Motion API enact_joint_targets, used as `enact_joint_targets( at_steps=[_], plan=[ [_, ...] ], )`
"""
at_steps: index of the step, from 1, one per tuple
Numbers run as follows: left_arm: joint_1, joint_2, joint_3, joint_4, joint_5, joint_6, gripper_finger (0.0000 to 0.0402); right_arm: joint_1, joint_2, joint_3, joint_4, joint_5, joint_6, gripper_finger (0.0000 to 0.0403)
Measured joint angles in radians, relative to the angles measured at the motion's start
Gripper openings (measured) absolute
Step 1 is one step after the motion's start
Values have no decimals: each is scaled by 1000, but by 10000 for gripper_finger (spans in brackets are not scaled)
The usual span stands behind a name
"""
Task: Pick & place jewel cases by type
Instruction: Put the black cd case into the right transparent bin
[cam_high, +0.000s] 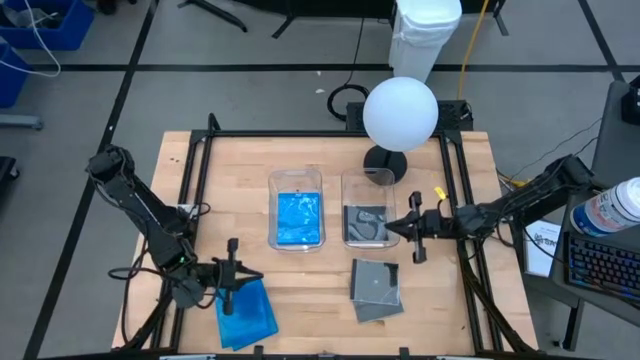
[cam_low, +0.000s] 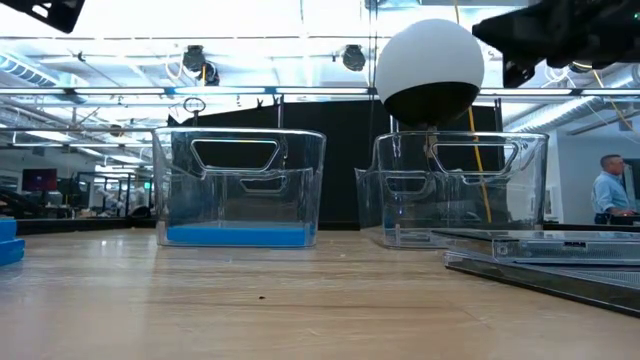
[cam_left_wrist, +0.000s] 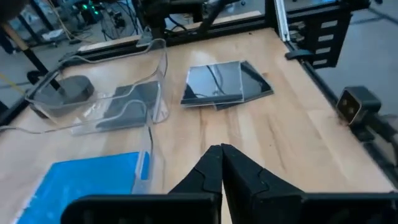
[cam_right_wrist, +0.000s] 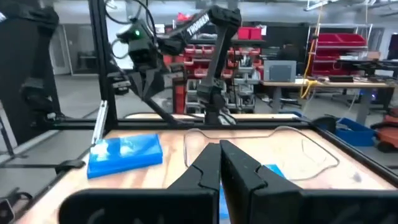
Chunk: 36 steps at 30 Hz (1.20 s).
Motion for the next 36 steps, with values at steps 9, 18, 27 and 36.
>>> enact_joint_targets(
  at_steps=[9, 18, 27, 36],
  plan=[
    [54, 0, 0, -73, -11, 65, 30, -15, 66, 0, 56, 15, -10, 1],
    [174, 0, -56, -45, 94, 178, 30, -17, 112, 0, 57, 10, -35, 1],
    [272, 0, -174, 156, 238, 301, 30, -17, 134, 1, 65, 8, -77, 2],
    [285, 0, -206, 250, 292, 334, 30, -17, 134, 1, 70, 7, -78, 2]
  ],
)
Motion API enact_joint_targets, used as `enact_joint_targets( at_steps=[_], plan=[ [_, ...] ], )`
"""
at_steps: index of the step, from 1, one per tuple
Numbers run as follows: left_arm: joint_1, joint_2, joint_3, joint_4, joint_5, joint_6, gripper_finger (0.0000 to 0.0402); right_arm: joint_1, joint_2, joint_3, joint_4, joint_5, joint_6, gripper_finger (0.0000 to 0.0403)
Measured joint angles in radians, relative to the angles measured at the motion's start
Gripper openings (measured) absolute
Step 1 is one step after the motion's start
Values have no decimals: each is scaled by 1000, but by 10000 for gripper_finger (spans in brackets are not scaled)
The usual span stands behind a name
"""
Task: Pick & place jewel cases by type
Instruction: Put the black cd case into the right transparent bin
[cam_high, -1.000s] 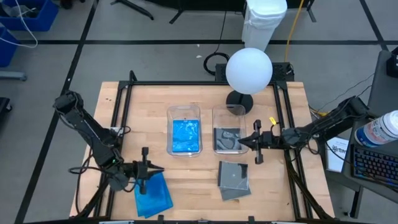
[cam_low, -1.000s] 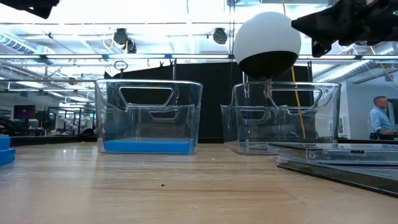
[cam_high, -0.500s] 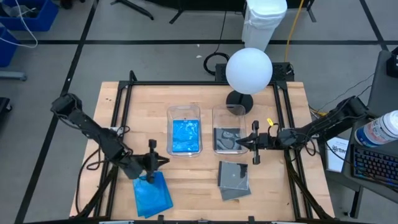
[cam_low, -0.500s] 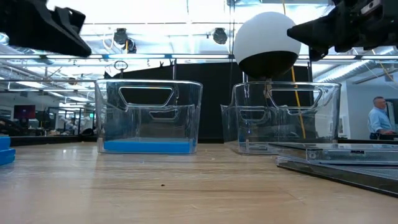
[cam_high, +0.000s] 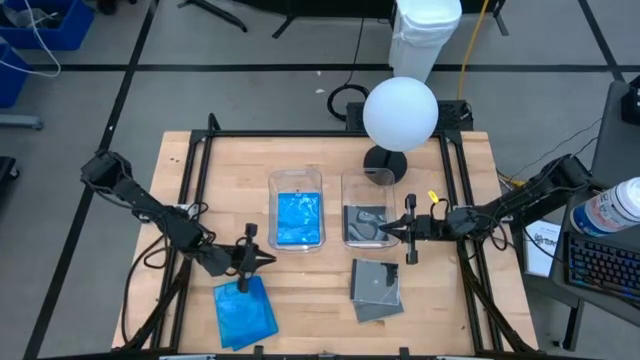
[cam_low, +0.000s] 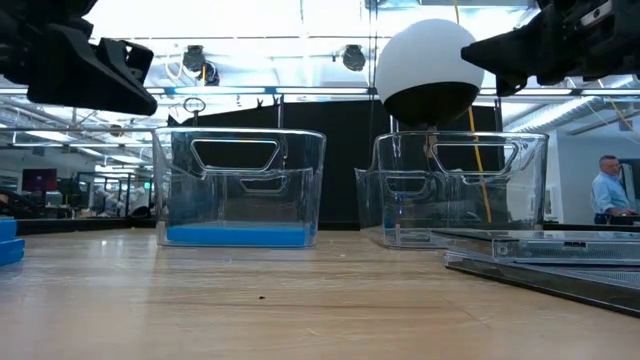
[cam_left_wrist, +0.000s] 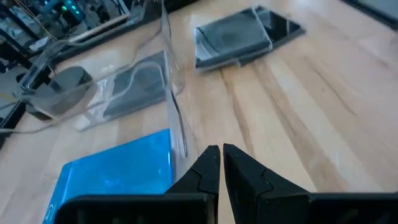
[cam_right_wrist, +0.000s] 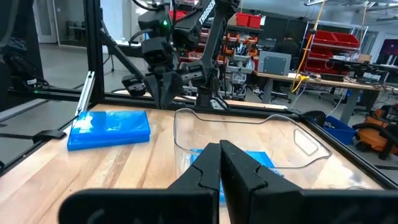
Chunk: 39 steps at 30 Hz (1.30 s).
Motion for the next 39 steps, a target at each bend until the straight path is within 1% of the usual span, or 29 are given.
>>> enact_joint_targets(
  at_steps=[3, 6, 9, 12, 15, 17, 19, 22, 24, 26, 27, 29, 31, 32, 33, 34, 36, 37, 38, 39],
  plan=[
    [0, 0, 13, -9, -4, -23, 31, 0, 0, 0, 12, 0, 3, 2],
    [0, 0, 50, -88, -3, -121, 31, 4, 0, 0, 2, -1, 39, 2],
    [0, 0, 118, -257, 27, -252, 32, 12, 0, 0, -28, -33, 52, 2],
    [-5, 0, 183, -442, 104, -416, 45, 16, 0, 0, -43, -106, 53, 2],
    [-37, 0, 219, -542, 256, -544, 80, 16, 0, 0, -44, -168, 53, 2],
    [-70, 0, 221, -571, 312, -646, 110, 16, 0, 0, -46, -208, 53, 2],
    [-100, 0, 222, -568, 295, -743, 143, 15, 0, 0, -42, -238, 51, 2],
    [-137, 0, 222, -549, 185, -811, 190, 15, 0, 0, -36, -236, 23, 2],
    [-156, 0, 222, -514, 97, -809, 216, 15, 0, 0, -33, -235, -7, 2],
    [-174, 4, 222, -454, 46, -753, 231, 16, 0, 0, -27, -236, -50, 2],
    [-184, 15, 221, -398, 41, -690, 234, 20, 0, 0, -16, -236, -61, 2],
    [-210, 45, 220, -281, 37, -515, 230, 36, 0, 0, 13, -235, -66, 2],
    [-231, 66, 218, -172, 19, -342, 218, 52, -3, 2, 21, -233, -59, 1],
    [-234, 72, 218, -119, 11, -267, 211, 62, -14, 11, -2, -215, -60, 1],
    [-234, 74, 218, -81, -1, -211, 204, 79, -29, 34, -56, -163, -61, 1],
    [-231, 74, 218, -54, -5, -169, 197, 102, -44, 74, -148, -89, -70, 1],
    [-226, 75, 218, -24, -6, -108, 185, 160, -51, 190, -446, 112, -68, 1],
    [-223, 75, 218, -21, -6, -87, 180, 189, -40, 250, -602, 207, -40, 1],
    [-220, 75, 218, -23, -6, -80, 175, 214, -22, 316, -757, 286, 9, 1],
    [-219, 75, 218, -30, -5, -81, 171, 232, -5, 380, -892, 329, 64, 1]
  ],
)
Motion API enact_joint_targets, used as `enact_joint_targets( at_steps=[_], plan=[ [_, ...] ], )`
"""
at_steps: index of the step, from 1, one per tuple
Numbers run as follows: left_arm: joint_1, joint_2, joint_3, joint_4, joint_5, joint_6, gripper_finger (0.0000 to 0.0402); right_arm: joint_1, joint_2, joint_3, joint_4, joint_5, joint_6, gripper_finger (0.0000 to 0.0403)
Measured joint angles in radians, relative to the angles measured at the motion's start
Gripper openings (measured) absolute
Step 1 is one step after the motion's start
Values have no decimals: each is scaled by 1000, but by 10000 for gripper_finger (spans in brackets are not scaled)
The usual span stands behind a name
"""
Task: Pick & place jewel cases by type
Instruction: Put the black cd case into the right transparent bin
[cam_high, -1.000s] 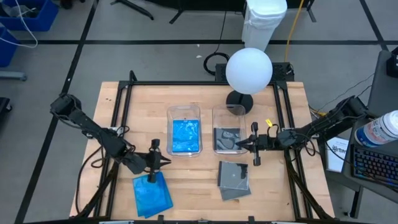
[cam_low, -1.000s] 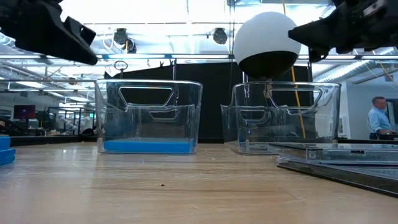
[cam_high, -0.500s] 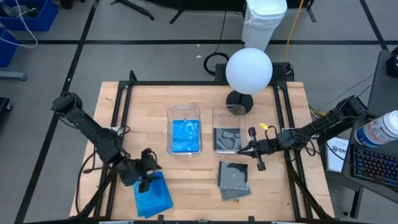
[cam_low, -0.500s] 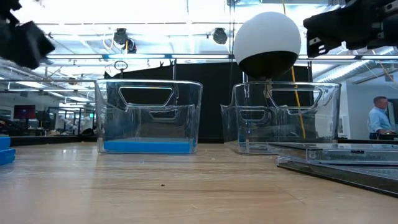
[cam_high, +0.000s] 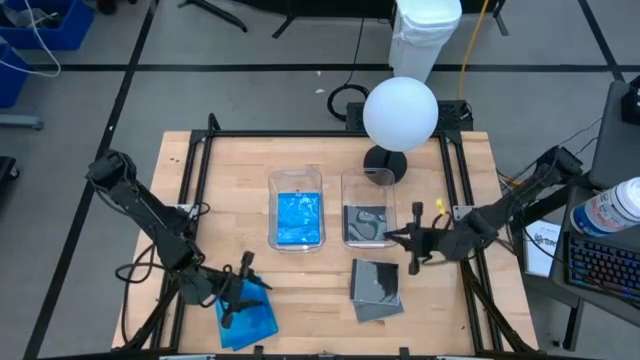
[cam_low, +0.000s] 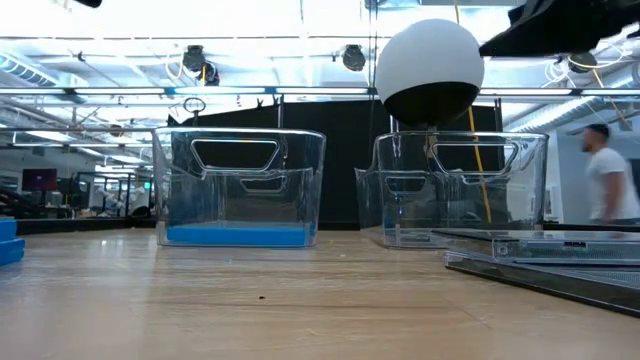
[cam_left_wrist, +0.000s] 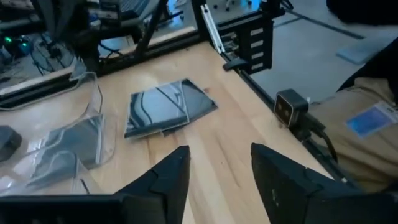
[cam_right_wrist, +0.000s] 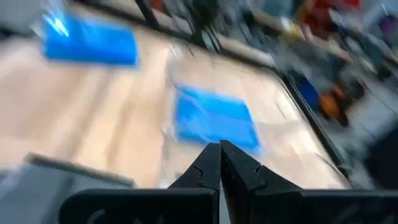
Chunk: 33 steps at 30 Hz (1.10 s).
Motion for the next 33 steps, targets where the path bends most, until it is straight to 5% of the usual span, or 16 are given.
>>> enact_joint_targets(
  at_steps=[4, 8, 11, 16, 24, 33],
  plan=[
    [4, 3, 0, -49, 0, -46, 158, 54, 51, 226, -402, -40, 280, 0],
    [4, 3, 0, -94, 1, -45, 150, 71, 86, 307, -582, -245, 528, 0],
    [4, 3, 0, -118, 2, -35, 148, 75, 93, 289, -575, -400, 652, 0],
    [8, 3, 0, -122, 7, -46, 147, 71, 92, 223, -575, -405, 830, 23],
    [45, 123, -1, -6, 32, 1, 147, 64, 93, 40, -438, -587, 1061, 134],
    [124, 367, 59, 229, 203, 287, 146, 47, 74, -91, -393, -552, 1176, 210]
  ],
)
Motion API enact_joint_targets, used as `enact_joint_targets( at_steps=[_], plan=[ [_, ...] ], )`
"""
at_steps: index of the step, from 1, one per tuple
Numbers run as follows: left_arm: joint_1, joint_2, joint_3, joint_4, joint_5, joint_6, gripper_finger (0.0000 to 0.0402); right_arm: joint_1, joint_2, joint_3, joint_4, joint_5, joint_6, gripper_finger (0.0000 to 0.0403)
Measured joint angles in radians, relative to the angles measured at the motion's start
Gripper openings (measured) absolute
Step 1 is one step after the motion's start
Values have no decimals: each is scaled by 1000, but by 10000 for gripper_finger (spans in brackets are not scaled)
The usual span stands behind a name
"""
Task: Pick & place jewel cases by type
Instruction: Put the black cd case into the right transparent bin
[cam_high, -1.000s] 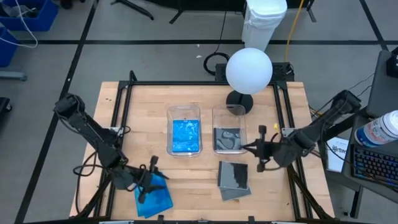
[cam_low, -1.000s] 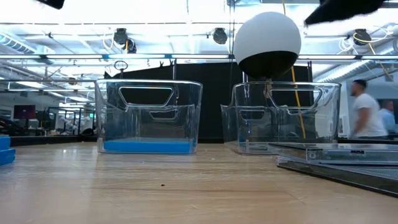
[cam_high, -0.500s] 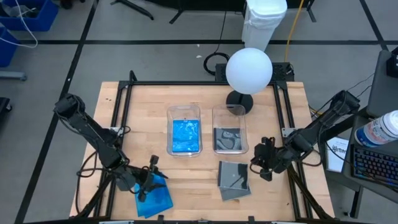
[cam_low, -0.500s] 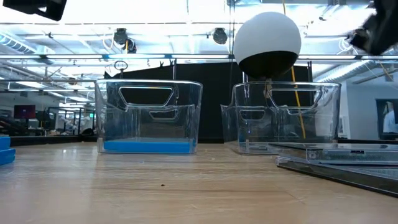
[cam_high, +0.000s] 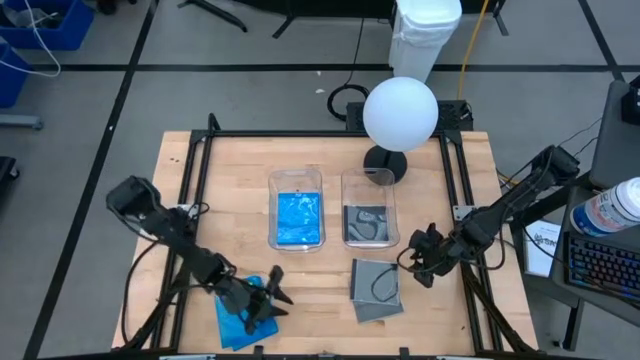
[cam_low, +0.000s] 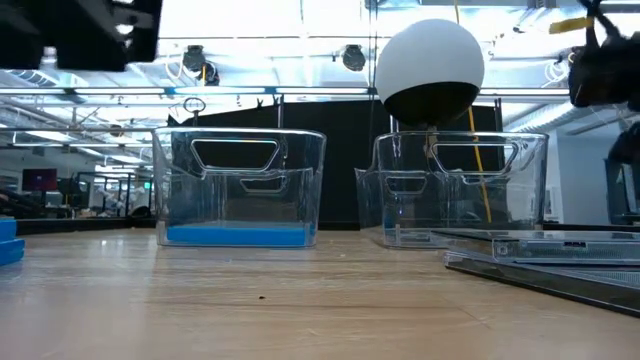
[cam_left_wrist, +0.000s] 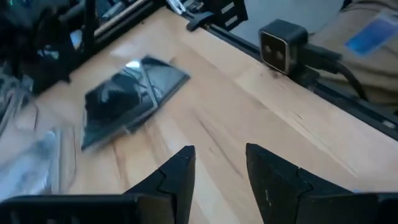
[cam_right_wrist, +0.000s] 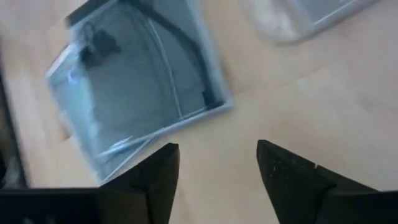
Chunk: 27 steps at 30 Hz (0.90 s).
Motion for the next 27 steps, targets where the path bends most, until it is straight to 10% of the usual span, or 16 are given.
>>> enact_joint_targets(
  at_steps=[11, 27],
  plan=[
    [151, 162, 238, -18, 227, 92, 12, -8, -95, -125, 178, 43, 41, 207],
    [257, 375, 441, -86, 223, 82, 12, -86, -134, -366, 556, 41, -3, 205]
  ],
)
